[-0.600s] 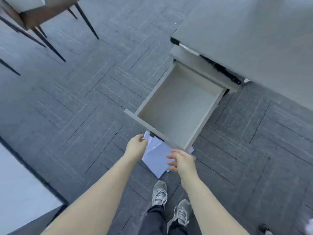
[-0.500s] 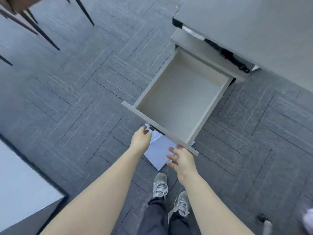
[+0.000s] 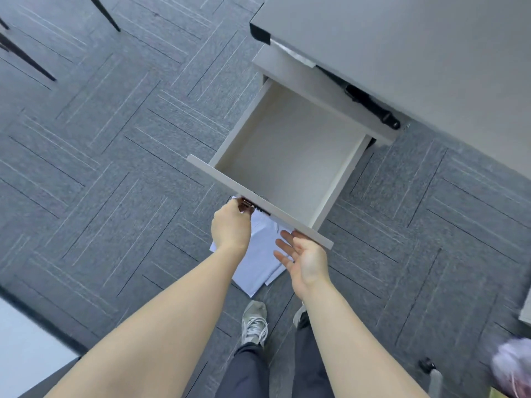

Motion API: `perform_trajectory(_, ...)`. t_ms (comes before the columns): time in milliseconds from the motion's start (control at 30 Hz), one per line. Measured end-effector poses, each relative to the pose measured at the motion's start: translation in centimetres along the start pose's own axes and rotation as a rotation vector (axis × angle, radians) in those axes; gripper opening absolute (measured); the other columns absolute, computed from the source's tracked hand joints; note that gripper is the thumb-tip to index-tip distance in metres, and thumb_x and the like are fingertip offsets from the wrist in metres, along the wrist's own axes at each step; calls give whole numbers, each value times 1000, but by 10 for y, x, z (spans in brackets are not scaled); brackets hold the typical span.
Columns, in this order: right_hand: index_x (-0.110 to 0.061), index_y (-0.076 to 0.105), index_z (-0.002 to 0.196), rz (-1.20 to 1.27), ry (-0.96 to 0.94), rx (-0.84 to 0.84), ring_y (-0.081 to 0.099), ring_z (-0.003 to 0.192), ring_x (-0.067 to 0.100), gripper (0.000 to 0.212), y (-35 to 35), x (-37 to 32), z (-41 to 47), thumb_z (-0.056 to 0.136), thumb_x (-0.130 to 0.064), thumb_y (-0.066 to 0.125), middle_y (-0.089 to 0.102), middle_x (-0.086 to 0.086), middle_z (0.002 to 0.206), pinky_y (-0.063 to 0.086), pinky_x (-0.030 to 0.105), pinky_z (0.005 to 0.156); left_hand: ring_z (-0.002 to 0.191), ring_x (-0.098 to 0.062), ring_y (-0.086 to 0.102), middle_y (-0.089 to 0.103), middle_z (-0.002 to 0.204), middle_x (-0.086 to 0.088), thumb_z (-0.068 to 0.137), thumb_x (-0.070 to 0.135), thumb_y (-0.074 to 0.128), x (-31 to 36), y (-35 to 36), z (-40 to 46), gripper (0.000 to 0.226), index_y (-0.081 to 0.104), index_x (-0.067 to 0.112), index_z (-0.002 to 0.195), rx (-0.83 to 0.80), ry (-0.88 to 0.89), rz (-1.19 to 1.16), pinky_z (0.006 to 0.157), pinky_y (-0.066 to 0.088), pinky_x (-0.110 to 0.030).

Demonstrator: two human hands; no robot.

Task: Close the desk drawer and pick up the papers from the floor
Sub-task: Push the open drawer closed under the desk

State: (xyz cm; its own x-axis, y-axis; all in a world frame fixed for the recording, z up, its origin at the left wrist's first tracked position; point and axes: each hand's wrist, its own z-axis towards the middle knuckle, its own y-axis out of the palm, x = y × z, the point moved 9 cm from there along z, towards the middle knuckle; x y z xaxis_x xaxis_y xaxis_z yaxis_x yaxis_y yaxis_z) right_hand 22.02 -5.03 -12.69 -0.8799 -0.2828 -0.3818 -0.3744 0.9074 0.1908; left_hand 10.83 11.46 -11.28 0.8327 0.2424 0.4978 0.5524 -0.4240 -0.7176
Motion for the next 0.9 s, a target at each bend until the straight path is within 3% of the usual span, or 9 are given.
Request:
perform_trajectory(167, -7, 56, 114, -57, -51, -37, 63, 105, 30, 23, 3, -62, 29, 94, -6, 43, 66, 17, 120, 54, 36, 74, 88, -39, 63, 72, 94, -18, 90, 29, 53, 59, 17, 31, 25, 67, 10, 99, 42, 83, 91, 65, 37, -34)
perform_trajectory(300, -14, 60, 99, -102, -89, -90, 63, 102, 26, 19, 10, -114, 51, 94, -6, 44, 67, 12, 112, 54, 36, 78, 91, -40, 63, 72, 96, -18, 91, 31, 53, 106, 34, 56, 26, 65, 9, 99, 80, 123, 122, 66, 39, -35)
perform_trajectory(400, -11, 56, 114, -140, -120, -110, 62, 102, 25, 24, 13, -149, 68, 93, -6, 46, 68, 8, 108, 53, 37, 81, 93, -40, 65, 73, 98, -16, 92, 31, 54, 139, 44, 72, 27, 66, 10, 101, 110, 161, 167, 69, 43, -37)
perform_trajectory(567, -18, 52, 117, -204, -165, -124, 61, 97, 20, 26, 18, -191, 94, 93, -7, 48, 69, -1, 103, 52, 41, 90, 90, -39, 66, 74, 97, -16, 93, 30, 52, 181, 58, 94, 26, 65, 9, 100, 133, 192, 180, 70, 48, -38)
perform_trajectory(733, -18, 53, 123, -229, -199, -112, 61, 95, 16, 32, 21, -218, 108, 93, -9, 48, 69, -3, 108, 52, 31, 75, 92, -41, 65, 72, 98, -20, 94, 29, 51, 213, 68, 108, 27, 65, 7, 103, 157, 263, 247, 65, 39, -36)
perform_trajectory(900, -18, 53, 123, -242, -210, -103, 61, 96, 15, 33, 23, -228, 112, 92, -9, 48, 69, -3, 107, 51, 31, 79, 92, -43, 64, 71, 99, -23, 97, 29, 48, 224, 73, 113, 30, 62, 4, 104, 188, 299, 297, 64, 36, -36)
